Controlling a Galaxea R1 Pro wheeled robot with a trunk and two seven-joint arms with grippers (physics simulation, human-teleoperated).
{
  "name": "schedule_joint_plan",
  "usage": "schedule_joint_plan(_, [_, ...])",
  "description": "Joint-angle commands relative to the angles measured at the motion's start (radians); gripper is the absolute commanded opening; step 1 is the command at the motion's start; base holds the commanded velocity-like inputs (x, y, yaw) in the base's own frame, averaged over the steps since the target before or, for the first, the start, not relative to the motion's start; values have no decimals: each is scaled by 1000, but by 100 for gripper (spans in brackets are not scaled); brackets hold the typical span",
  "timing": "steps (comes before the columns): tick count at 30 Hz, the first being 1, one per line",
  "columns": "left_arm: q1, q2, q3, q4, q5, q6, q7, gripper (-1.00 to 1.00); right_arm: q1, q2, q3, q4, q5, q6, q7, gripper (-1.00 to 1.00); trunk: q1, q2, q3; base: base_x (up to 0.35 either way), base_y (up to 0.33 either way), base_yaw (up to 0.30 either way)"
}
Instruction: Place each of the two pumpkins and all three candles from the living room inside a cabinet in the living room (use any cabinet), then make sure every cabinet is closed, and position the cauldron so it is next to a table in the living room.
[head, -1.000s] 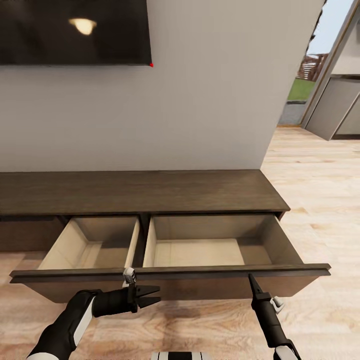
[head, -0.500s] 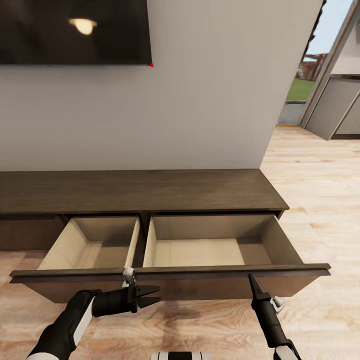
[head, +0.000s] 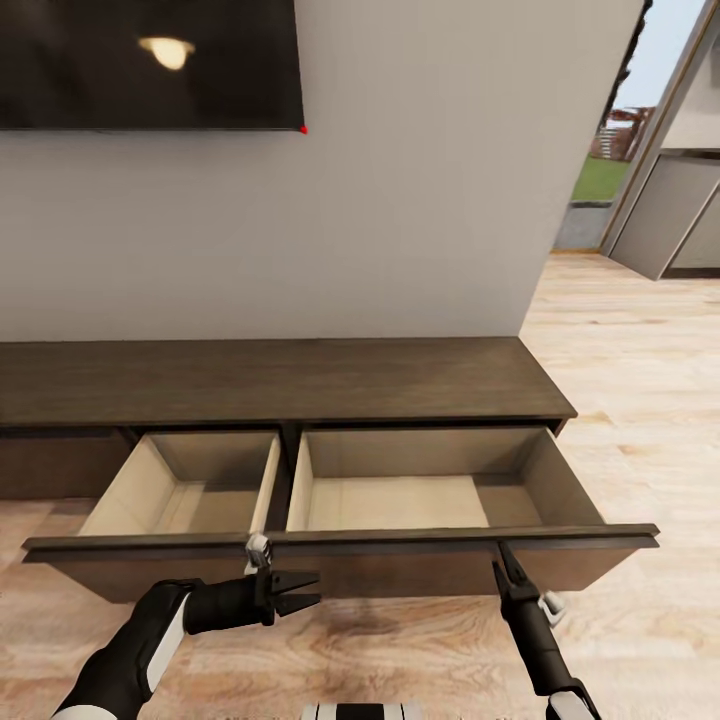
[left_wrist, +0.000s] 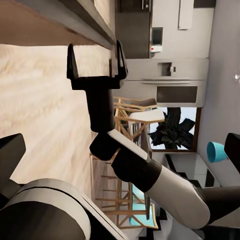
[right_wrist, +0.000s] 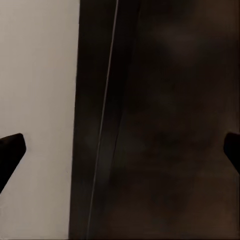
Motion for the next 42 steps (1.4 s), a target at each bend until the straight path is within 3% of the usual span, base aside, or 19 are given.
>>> schedule_joint_plan(1, [0,0,0,0,2,10,-2,100,0,0,1,1,-9,6,4,100,0,0,-1,-136,0,0])
schedule_joint_plan(17, [0,1,0,0,2,10,-2,100,-15,0,3,5,-9,7,2,100,0,0,-1,-119,0,0])
schedule_joint_plan(26, [0,-1,0,1,2,10,-2,100,-32,0,81,7,-10,15,-58,100,0,0,-1,-158,0,0])
schedule_joint_plan(34, [0,-4,-1,8,2,9,3,100,-34,0,102,8,-18,132,-88,100,0,0,-1,-74,0,0])
schedule_joint_plan(39, [0,-2,0,11,-1,10,10,100,-34,-1,107,8,-19,160,-93,100,0,0,-1,-4,0,0])
schedule_joint_plan(42, [0,8,1,9,-3,11,11,100,-34,-5,108,10,-16,241,-96,100,0,0,-1,0,0,0])
